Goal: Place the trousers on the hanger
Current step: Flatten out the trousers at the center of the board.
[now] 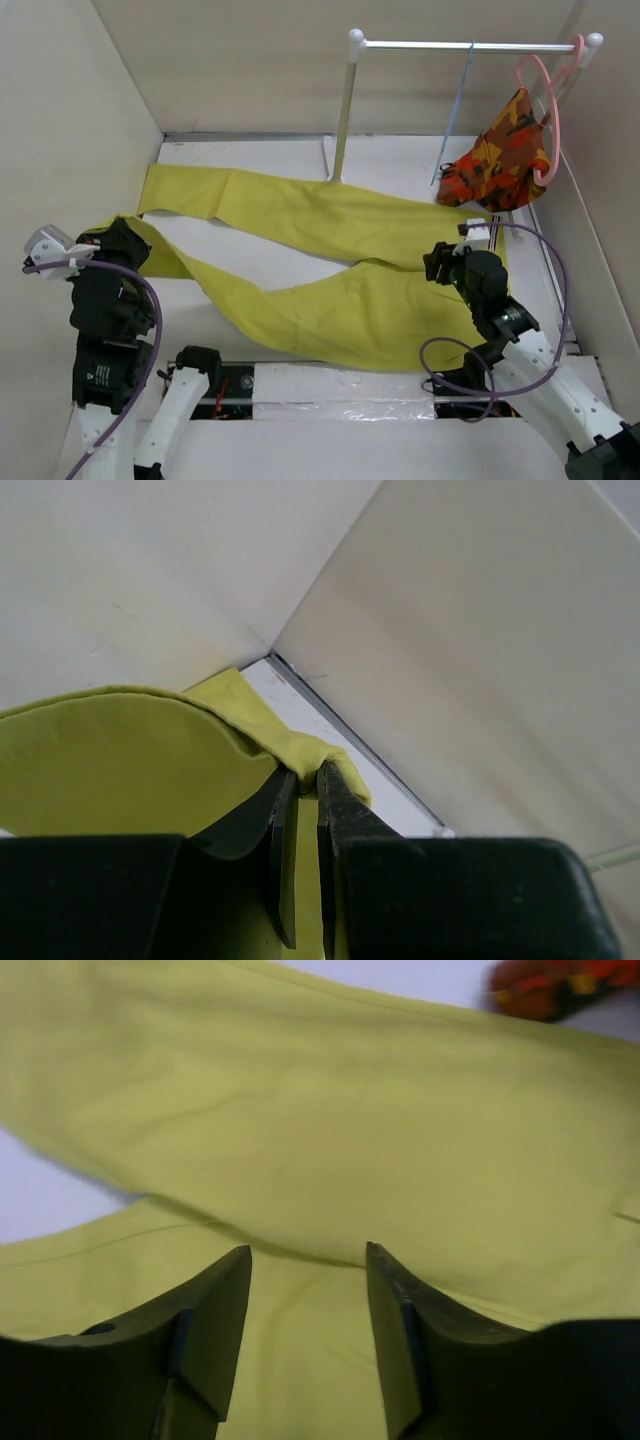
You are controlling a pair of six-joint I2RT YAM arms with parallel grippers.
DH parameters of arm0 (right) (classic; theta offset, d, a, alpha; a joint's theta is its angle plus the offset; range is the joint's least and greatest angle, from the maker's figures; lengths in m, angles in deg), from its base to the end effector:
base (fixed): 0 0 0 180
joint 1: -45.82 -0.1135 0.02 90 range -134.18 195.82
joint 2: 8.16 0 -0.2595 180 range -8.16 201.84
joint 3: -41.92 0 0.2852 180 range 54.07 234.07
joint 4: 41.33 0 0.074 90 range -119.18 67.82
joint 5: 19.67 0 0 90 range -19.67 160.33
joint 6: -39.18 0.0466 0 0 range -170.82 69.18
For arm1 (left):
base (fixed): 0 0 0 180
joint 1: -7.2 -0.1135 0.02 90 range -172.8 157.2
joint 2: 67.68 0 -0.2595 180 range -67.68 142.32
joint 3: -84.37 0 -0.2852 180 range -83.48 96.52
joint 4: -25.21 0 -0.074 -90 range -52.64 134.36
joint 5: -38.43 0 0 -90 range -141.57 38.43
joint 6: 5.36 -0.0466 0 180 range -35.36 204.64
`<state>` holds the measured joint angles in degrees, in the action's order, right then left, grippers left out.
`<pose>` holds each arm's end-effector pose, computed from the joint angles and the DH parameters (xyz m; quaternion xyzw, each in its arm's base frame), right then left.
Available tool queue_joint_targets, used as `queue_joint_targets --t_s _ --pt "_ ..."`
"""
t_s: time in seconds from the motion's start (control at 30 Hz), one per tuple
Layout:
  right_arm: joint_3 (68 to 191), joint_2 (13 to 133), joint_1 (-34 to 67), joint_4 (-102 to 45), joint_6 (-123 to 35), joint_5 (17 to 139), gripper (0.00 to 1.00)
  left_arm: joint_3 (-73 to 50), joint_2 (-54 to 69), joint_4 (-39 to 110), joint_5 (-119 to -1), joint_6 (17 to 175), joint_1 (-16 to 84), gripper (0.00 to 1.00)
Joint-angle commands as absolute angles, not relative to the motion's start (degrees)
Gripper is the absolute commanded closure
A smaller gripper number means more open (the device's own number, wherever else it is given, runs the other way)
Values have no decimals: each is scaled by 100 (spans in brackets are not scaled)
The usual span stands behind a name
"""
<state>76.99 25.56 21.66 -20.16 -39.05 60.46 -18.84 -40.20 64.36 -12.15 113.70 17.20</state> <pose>0.1877 0.0754 0.2236 -0.0388 0.8158 0.1097 0.5665 0.0879 0.0146 0.4689 -0.3551 0.5530 -0.0374 0.7528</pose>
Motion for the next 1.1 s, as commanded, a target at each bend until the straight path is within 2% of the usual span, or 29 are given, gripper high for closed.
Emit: queue_joint_targets --t_s 0.0,0.03,0.13,0.2,0.23,0.27,0.3,0.37,0.47,0.67,0.7,0.87,1.0,1.03,1.07 --pt "7666 2751 2742 -1872 -3430 5187 33 -2151 -4200 5872 -1754 11049 1704 100" --pt "7692 2883 2919 -1924 -3430 5222 23 -2230 -4263 5802 -2051 11014 1704 100" --pt "7815 3402 3786 -2099 -3289 5284 22 -2302 -4403 5792 -2370 10908 1704 100" --pt "7675 3657 4376 -2319 -3228 5240 23 -2319 -4448 5819 -2747 10882 1704 100" --pt "7657 3997 4736 -2373 -3132 5283 28 -2319 -4509 5845 -2835 10881 1704 100" --pt "7657 4175 5654 -2425 -3122 5519 31 -2441 -4570 5819 -3071 10873 1704 100" --pt "7648 4333 6072 -2495 -3218 6200 32 -2503 -4623 5732 -3213 10786 1704 100" --pt "7683 4720 7098 -2575 -3245 6582 33 -2661 -4755 5740 -3398 10802 1704 100" --pt "7806 4984 7831 -2374 -3280 6988 34 -2907 -4975 5617 -3364 10811 2064 100" --pt "7859 5072 8396 -2381 -3473 7366 31 -3101 -5282 5590 -3206 10723 2591 100" --pt "7876 5317 8466 -2512 -3709 7967 31 -3188 -5326 5529 -3179 10680 2749 100" --pt "8307 6232 8598 -2154 -4027 8957 31 -3365 -5564 5380 -2574 10495 3172 100" --pt "8175 6470 8739 -2408 -4045 9528 46 -3444 -5731 5327 -2537 10477 3234 100" --pt "8167 6505 8739 -2443 -4036 9590 55 -3462 -5818 5327 -2529 10477 3312 100" --pt "8158 6558 8809 -2452 -4045 9651 60 -3470 -5854 5327 -2476 10468 3374 100"
